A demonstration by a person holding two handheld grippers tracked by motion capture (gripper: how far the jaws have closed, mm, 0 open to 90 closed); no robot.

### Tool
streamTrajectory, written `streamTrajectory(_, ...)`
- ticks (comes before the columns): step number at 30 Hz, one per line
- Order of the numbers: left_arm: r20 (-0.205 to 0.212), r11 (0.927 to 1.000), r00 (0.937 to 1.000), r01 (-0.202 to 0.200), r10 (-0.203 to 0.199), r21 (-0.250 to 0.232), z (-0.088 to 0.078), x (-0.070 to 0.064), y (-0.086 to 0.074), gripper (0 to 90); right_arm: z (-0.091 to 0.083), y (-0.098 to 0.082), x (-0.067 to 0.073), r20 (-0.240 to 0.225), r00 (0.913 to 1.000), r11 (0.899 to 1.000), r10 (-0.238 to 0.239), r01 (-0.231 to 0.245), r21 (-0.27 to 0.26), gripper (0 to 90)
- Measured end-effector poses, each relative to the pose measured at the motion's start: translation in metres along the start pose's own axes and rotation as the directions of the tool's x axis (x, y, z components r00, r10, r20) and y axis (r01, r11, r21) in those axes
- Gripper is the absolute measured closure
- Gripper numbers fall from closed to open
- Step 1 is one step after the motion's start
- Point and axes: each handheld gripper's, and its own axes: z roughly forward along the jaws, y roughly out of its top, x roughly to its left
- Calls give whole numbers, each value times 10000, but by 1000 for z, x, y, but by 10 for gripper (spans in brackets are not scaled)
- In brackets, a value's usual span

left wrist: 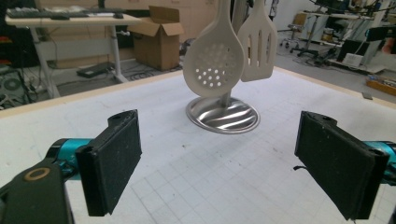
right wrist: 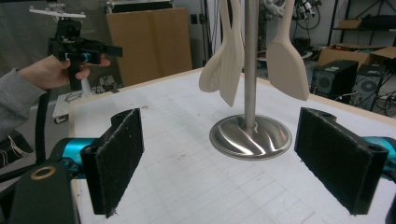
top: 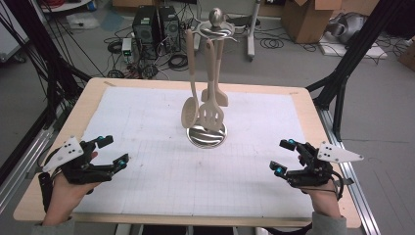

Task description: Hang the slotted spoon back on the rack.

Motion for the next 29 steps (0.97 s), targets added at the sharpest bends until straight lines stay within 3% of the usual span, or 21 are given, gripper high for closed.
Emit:
streamTrajectory(11,-521,9999,9986,113,-113,4,-13,6,-5,149,-9,2,-3,304,9990,9995,-321,319,63,149)
streamTrajectory(21,-1216,9992,9918,389,-391,-38,-26,20,-13,150,-24,-6,-15,701,9975,9999,107,-105,-30,149)
streamTrajectory(29,-1513,9984,9869,568,-555,43,-29,26,-19,151,-29,-8,-19,879,9959,9997,203,-191,-149,149)
